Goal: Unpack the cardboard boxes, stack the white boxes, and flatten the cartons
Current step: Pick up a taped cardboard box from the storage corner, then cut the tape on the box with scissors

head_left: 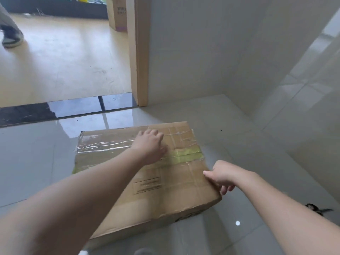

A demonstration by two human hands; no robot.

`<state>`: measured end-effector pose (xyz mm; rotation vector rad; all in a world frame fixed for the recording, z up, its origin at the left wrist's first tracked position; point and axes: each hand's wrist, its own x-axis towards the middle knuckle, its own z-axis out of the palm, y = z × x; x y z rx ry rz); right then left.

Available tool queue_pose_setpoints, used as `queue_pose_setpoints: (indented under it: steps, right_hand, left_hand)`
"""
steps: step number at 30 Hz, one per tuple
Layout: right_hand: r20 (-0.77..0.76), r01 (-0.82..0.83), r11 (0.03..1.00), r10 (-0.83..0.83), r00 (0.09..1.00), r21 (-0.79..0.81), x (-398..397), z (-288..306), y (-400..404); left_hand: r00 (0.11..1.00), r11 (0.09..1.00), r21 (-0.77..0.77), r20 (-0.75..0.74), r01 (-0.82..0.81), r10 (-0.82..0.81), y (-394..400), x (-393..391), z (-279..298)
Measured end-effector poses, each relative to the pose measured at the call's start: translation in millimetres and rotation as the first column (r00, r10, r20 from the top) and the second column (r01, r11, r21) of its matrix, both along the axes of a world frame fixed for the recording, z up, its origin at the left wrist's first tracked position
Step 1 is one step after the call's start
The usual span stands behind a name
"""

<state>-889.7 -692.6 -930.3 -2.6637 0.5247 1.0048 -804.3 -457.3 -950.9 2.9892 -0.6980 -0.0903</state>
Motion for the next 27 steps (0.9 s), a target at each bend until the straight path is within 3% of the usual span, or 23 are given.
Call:
queue_pose_setpoints:
  steps: [4,10,14,20,27]
  right_hand:
    - [0.073,0.091,0.989,-0.1,0.992,0.118,-5,2,-12]
    - [0.15,0.075,0.975,-0.108,0.983,0.21,-10,5,-34]
    - [0.304,0.083,0.965,-0.16,0.939,0.249,-13,3,-54]
    - [0.291,0.109,0.978,-0.159,0.943,0.181,-25,8,-112]
    - [0.311,0.177,0.984,-0.173,0.935,0.014,-17,-24,-198]
  left_hand:
    - [0.973,0.976,-0.053,-0.079,0.212,-0.216,-50,-28,-9]
    - [0.887,0.888,-0.047,-0.048,0.458,-0.46,-99,-53,-21]
    - [0.875,0.876,-0.032,-0.05,0.48,-0.482,-115,-51,-19]
    - [0.856,0.856,0.005,0.004,0.517,-0.517,-136,-57,-26]
    - [0.889,0.881,-0.122,0.042,0.457,-0.456,-183,-54,-23]
